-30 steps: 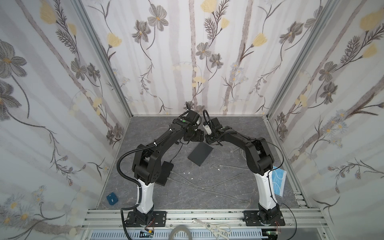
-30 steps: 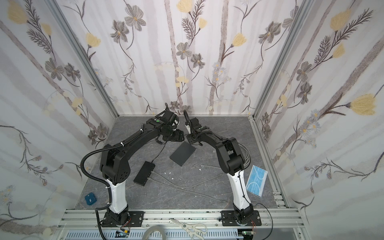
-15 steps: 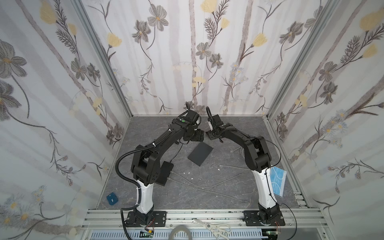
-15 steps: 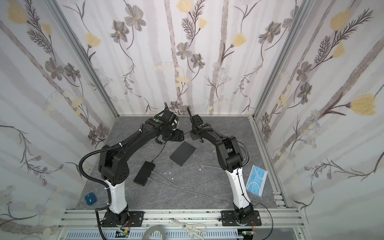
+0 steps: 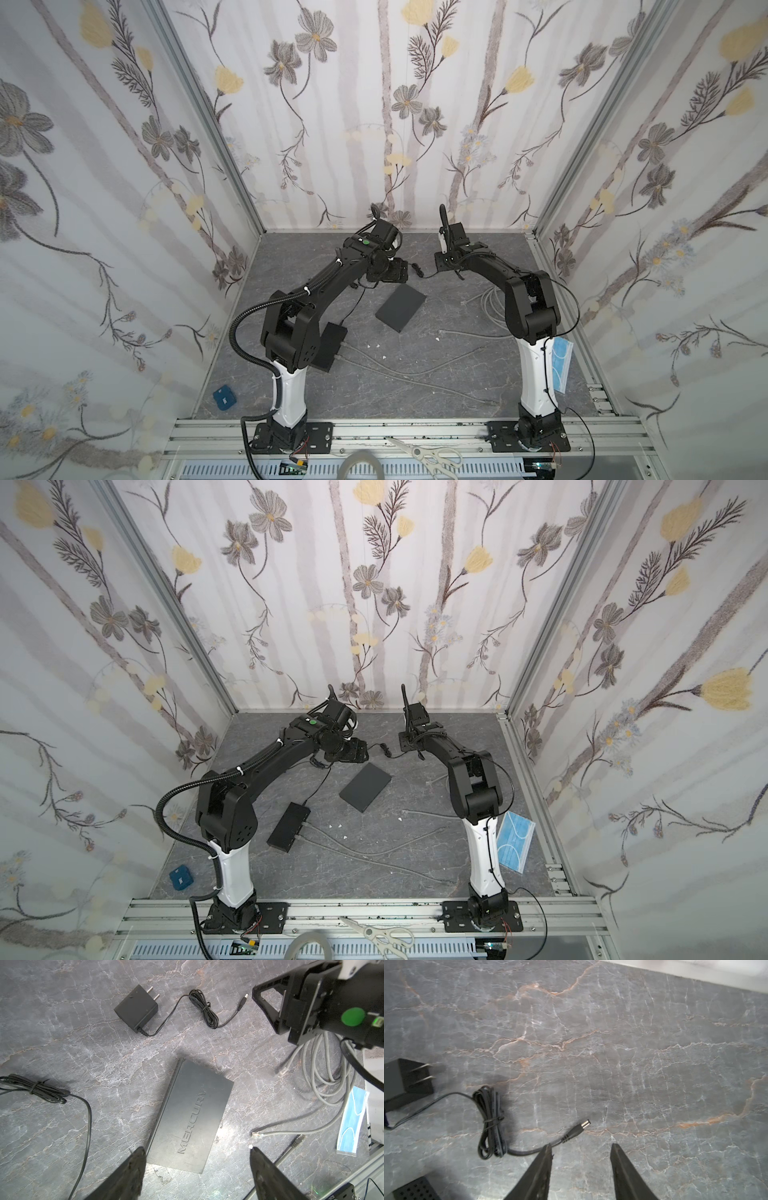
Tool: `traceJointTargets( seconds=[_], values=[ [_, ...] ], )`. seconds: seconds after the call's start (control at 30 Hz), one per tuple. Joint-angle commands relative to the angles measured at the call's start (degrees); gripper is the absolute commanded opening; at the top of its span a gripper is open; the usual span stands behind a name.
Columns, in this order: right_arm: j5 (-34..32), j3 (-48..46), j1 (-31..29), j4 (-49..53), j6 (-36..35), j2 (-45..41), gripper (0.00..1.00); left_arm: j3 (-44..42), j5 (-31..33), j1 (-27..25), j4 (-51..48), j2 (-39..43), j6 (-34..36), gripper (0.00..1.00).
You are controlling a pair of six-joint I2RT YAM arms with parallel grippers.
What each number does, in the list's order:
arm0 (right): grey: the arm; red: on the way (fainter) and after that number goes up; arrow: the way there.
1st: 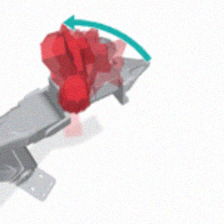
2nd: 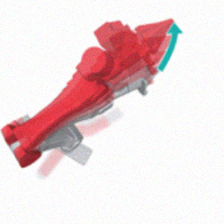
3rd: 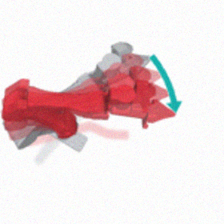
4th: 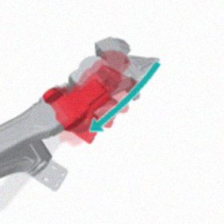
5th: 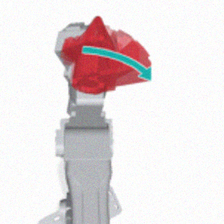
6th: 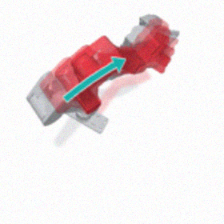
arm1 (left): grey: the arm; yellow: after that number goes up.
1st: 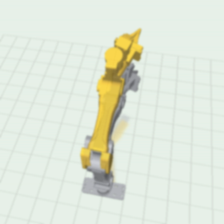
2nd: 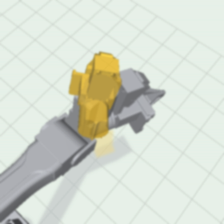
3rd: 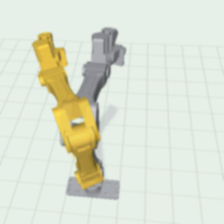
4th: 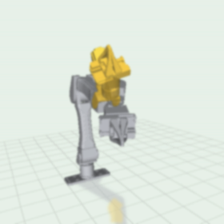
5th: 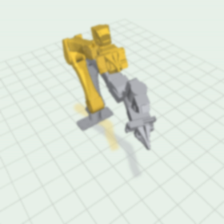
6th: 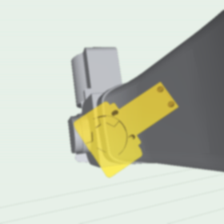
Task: Insert the plug into the switch port
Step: 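Move the right gripper over the black power cord's barrel plug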
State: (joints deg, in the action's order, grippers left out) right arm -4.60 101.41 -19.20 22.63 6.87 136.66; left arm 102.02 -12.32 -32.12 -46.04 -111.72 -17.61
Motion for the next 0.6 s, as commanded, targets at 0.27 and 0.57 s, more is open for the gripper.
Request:
traceJointTargets(
  seconds=[0.27,0.57],
  values=[
    [-2.36,9.83,-0.04,1.99,8.10,7.86,0.48,0.33,0.50,-0.32,-0.10,0.57,0.11,0.80],
    [-1.12,9.59,-0.30,3.47,8.93,8.49,0.45,0.46,0.99,-0.32,-0.35,0.53,0.56,0.80]
  ],
)
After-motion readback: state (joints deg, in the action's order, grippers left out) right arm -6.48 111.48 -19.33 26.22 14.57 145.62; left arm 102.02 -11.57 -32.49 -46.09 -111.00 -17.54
